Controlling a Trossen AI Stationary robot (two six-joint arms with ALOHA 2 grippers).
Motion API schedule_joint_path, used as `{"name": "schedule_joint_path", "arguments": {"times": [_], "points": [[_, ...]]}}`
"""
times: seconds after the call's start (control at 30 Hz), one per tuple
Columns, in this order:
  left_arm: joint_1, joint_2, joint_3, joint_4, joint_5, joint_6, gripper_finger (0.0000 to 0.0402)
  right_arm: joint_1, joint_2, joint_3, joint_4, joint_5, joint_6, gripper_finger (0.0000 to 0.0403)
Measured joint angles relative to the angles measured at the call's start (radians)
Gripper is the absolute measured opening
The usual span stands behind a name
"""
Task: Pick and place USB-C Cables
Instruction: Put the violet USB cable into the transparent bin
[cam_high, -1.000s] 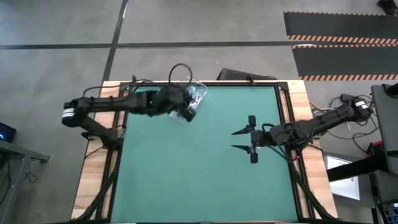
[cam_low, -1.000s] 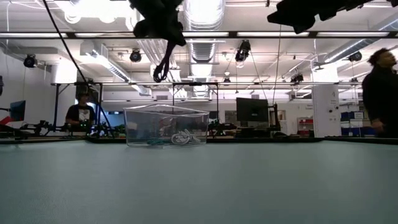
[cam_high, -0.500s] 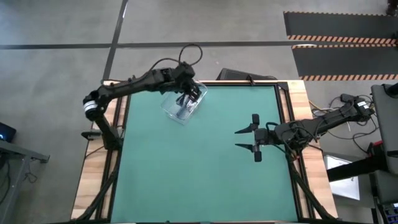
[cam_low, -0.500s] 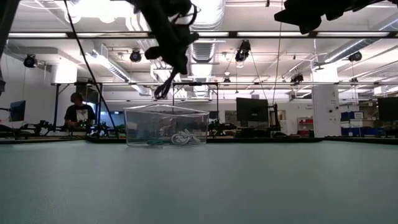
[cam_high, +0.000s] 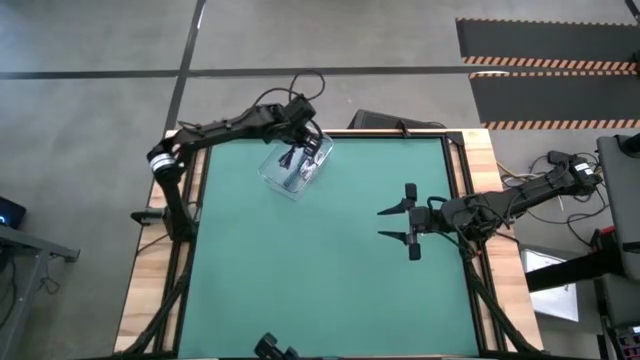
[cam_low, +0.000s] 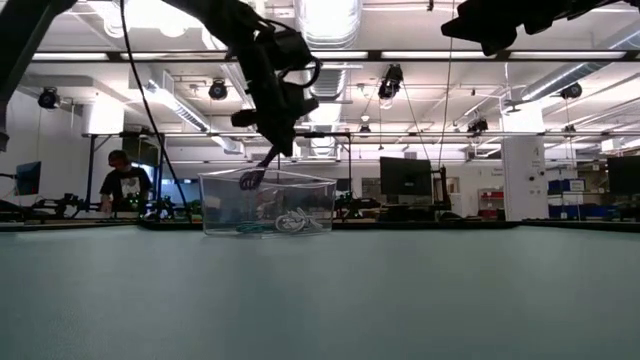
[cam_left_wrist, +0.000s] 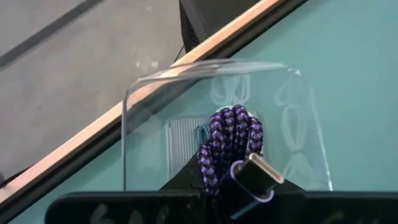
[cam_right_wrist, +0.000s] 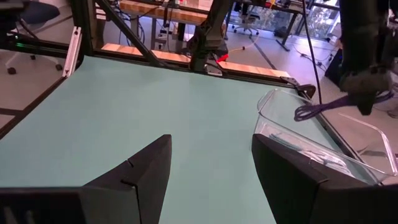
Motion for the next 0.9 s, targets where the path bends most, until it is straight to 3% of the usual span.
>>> {"name": "schedule_joint_path", "arguments": {"times": [0.9], "points": [[0.001, 0.084, -0.001, 0.026, -0.006, -0.027, 0.0019, 0.000, 0.000, 0.000, 0.000, -0.002, 0.001, 0.0215]]}}
